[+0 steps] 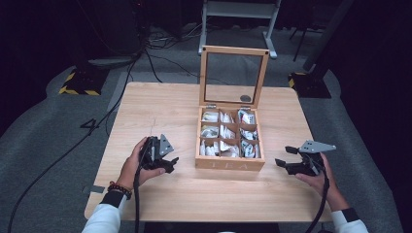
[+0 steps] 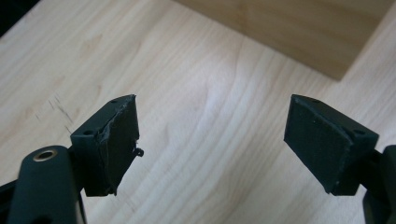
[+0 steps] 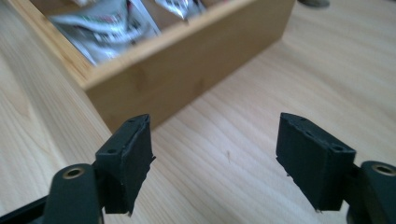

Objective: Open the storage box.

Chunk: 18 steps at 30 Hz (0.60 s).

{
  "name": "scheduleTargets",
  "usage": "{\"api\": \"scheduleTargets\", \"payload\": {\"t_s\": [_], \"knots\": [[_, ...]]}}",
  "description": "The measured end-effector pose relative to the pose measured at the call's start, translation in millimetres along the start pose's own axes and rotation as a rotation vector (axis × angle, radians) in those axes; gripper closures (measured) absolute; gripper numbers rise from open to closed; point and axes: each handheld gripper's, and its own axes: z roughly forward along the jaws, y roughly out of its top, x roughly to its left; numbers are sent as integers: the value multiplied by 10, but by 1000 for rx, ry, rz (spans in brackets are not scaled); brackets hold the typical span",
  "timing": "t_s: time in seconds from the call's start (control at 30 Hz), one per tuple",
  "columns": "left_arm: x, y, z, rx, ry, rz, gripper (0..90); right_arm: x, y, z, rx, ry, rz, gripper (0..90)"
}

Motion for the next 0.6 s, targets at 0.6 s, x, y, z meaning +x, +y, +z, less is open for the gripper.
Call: {"api": "scheduleTargets", "payload": {"t_s": [0.6], "knots": [[-114,-437,-27,54,-53,-37,181,312,541,18,-32,62,-136,318]]}}
